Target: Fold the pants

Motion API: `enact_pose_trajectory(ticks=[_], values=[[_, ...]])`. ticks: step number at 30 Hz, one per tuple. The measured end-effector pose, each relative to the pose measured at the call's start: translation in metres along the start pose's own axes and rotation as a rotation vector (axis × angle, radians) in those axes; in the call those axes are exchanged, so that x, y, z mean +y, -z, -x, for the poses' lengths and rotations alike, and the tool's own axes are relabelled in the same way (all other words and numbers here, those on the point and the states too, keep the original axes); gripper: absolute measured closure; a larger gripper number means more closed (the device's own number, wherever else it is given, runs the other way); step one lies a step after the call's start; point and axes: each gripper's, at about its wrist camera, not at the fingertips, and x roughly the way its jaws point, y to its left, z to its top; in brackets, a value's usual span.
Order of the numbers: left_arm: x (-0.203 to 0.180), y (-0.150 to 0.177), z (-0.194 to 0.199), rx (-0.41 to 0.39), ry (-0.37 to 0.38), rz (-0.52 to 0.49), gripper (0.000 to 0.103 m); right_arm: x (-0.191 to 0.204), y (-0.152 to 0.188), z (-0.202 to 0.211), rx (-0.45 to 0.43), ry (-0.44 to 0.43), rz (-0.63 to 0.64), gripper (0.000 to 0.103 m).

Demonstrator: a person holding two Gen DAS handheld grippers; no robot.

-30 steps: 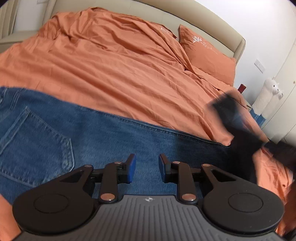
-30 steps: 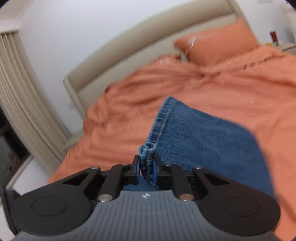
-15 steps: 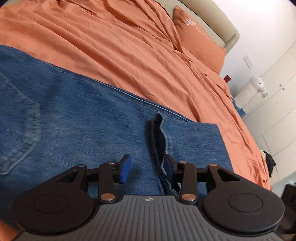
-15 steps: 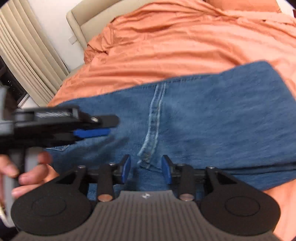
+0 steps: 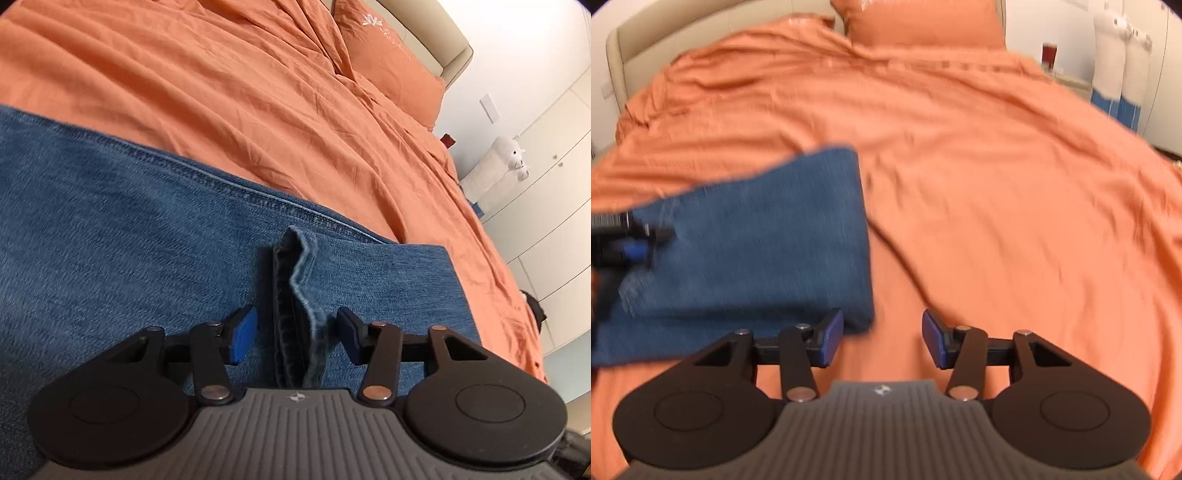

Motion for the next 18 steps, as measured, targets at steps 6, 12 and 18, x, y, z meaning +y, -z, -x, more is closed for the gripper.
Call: enact_pose_trajectory(ticks=[6,12,18], values=[[-0.012,0.005,0.005,-0.026,-0.074,-0.068,0.089,0.016,-0.002,-0.021,-0.031,0.034,0.099,0.06],[-0.025,0.009,0.001,-0.004,-0.165,-0.169,0.093,0.017,0.001,-0.023,-0.019,0.047,0.15,0.103],[-0.031,0.012,0.003,0.0,-0.2,-0.21,0.092,0.005,0.008,-0.037,0.063,0.016,0.077,0.103]])
